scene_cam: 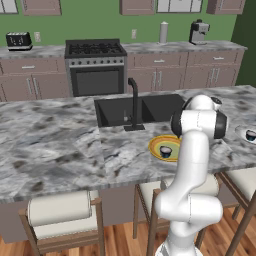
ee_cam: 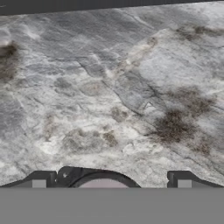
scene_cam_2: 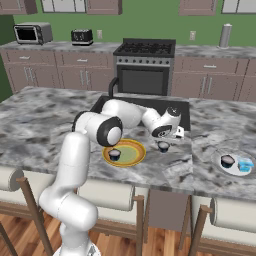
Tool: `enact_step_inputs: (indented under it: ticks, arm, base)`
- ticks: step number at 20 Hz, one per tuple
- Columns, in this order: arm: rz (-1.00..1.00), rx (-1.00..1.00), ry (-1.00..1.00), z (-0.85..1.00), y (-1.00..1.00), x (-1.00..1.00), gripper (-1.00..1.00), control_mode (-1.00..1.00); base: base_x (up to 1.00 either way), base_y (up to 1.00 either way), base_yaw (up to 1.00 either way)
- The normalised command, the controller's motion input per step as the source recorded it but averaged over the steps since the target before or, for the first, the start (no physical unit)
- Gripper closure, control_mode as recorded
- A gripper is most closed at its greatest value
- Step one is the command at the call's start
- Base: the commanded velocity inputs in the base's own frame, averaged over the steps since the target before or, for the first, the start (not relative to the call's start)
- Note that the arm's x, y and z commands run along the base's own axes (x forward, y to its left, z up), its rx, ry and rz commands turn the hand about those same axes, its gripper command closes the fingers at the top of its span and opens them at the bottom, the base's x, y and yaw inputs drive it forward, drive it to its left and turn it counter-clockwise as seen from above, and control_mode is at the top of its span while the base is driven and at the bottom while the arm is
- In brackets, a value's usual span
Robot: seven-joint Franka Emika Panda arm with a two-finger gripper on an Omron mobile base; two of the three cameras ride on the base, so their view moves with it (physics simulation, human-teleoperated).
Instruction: Place two yogurt containers on each plate.
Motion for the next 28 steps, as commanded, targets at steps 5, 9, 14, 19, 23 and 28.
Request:
enact_step_inputs:
  ticks: [5, 9, 14, 19, 23, 28]
  arm:
    - [0.0, 0.0, -0.03, -0.07, 0.0, -0.27, -1.0, -1.0]
    - [0.0, 0.0, -0.04, -0.09, 0.0, -0.17, -1.0, -1.0]
    - [0.0, 0.0, 0.0, -0.09, 0.0, -0.02, -1.0, -1.0]
    - [0.0, 0.0, -0.04, -0.01, 0.0, 0.0, 1.0, -1.0]
    - [0.0, 0.0, -0.02, 0.0, 0.0, 0.0, 1.0, -1.0]
    - [0.0, 0.01, 0.01, 0.05, 0.0, -0.05, 1.0, -1.0]
  base:
    - [0.0, 0.0, 0.0]
    - [0.0, 0.0, 0.0]
    - [0.0, 0.0, 0.0]
    - [0.0, 0.0, 0.0]
    - [0.0, 0.0, 0.0]
    - [0.0, 0.0, 0.0]
